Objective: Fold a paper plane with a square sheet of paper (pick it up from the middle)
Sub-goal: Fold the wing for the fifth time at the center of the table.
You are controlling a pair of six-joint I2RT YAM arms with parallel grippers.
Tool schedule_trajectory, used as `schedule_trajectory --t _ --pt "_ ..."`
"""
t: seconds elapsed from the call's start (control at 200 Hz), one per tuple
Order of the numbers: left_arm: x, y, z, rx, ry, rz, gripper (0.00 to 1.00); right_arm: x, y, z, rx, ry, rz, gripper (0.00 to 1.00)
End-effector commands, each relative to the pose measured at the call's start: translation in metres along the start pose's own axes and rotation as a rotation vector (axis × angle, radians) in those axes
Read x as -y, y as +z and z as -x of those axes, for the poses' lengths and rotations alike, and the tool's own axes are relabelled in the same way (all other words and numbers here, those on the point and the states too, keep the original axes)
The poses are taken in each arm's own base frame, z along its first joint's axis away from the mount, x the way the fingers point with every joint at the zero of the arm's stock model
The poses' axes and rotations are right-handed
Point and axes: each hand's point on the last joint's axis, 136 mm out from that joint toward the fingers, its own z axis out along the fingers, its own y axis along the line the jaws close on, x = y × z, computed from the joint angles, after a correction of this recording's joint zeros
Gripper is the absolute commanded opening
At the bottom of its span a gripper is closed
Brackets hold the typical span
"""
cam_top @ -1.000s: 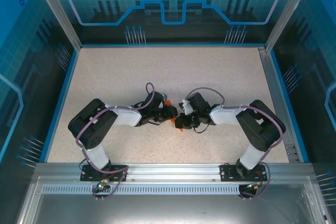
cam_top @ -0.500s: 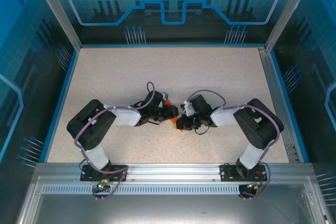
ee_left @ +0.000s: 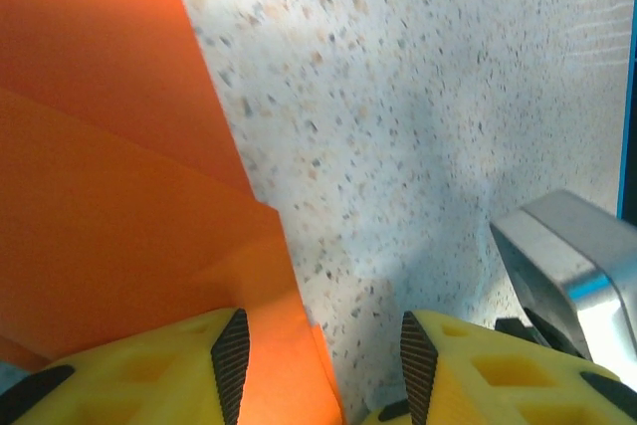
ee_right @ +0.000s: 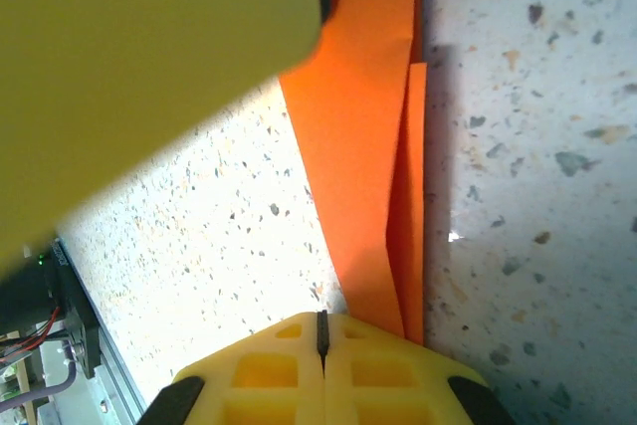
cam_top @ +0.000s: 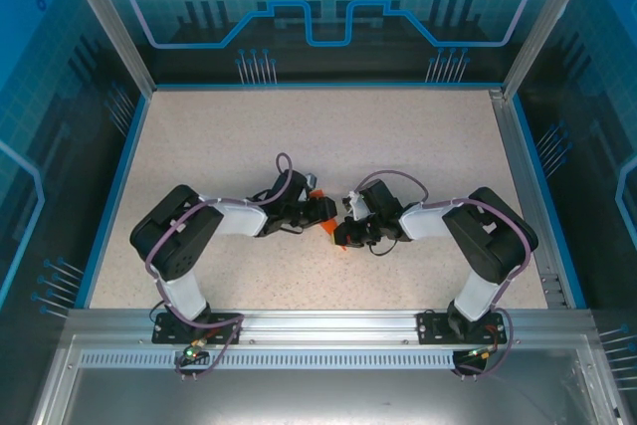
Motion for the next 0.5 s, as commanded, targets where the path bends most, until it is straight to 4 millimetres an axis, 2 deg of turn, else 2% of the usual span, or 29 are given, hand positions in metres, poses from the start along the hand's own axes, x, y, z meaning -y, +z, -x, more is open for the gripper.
schedule_trajectory --t 0.0,0.25,0.495 --pt "-0.043 0.002 0.024 0.073 -0.064 0.138 0.48 0.051 0.001 -0.039 -0.099 0.105 -0.185 0.00" --pt "-0.054 -0.005 0.043 0.100 -0.085 0.161 0.49 0.053 0.000 -0.041 -0.107 0.109 -0.190 0.00" --pt "-0.074 -0.011 0.053 0.103 -0.125 0.230 0.49 0.050 -0.003 -0.037 -0.101 0.107 -0.186 0.00"
